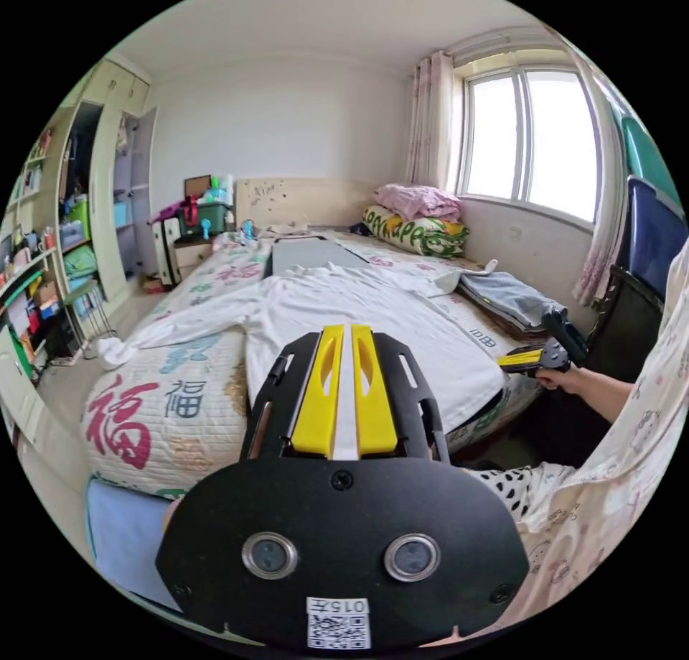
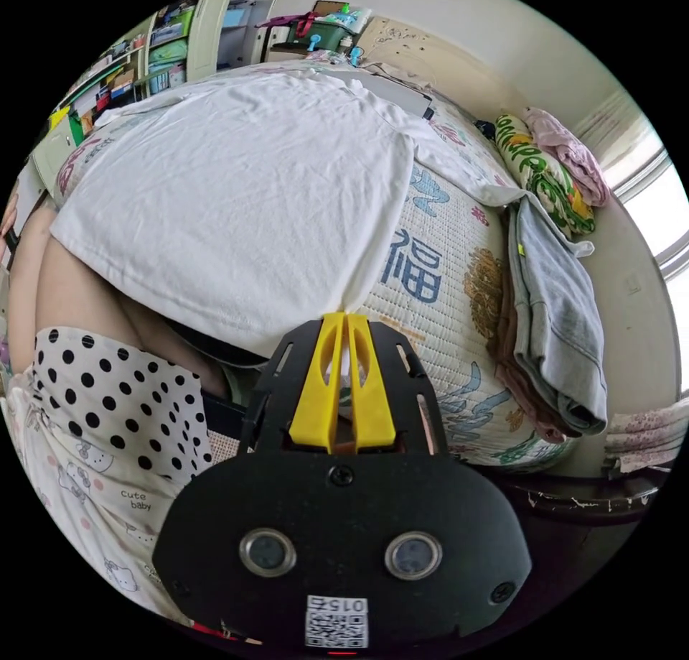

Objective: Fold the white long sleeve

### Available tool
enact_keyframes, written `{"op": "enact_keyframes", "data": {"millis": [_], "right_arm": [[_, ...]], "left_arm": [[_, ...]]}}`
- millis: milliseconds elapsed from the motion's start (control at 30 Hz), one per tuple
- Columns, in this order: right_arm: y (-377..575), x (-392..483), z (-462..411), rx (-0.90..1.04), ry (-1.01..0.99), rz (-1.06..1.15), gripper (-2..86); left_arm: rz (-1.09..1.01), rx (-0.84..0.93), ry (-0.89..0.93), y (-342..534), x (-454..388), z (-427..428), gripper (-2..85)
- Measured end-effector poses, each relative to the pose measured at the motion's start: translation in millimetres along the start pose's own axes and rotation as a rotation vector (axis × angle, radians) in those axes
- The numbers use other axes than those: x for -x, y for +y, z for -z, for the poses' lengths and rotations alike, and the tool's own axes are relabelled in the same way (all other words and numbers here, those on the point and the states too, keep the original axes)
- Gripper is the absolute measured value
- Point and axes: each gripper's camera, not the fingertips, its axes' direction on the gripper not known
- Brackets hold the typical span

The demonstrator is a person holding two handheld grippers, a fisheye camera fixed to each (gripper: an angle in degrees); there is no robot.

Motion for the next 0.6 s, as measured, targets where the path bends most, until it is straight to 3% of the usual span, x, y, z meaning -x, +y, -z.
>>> {"op": "enact_keyframes", "data": {"millis": [100,200,300,367,600], "right_arm": [[13.6,-0.3,14.5,0.012,-0.071,-0.056,-0.4],[39.1,-11.0,67.9,-0.111,-0.11,-0.163,-0.5],[67.3,-21.8,155.8,-0.349,-0.223,-0.258,-0.5],[92.2,-24.6,229.2,-0.563,-0.172,-0.328,-0.5],[158.0,18.4,409.0,-1.034,-0.063,-0.318,-0.5]], "left_arm": [[0.06,0.126,0.076,-15.5,2.3,-46.1,1.9],[0.143,0.207,0.217,-24.8,8.4,-81.1,3.9],[0.175,0.165,0.333,-27.9,7.0,-95.4,4.6],[0.157,0.198,0.322,-30.1,2.0,-109.6,4.7],[0.172,0.253,0.369,-23.6,7.9,-135.3,5.3]]}}
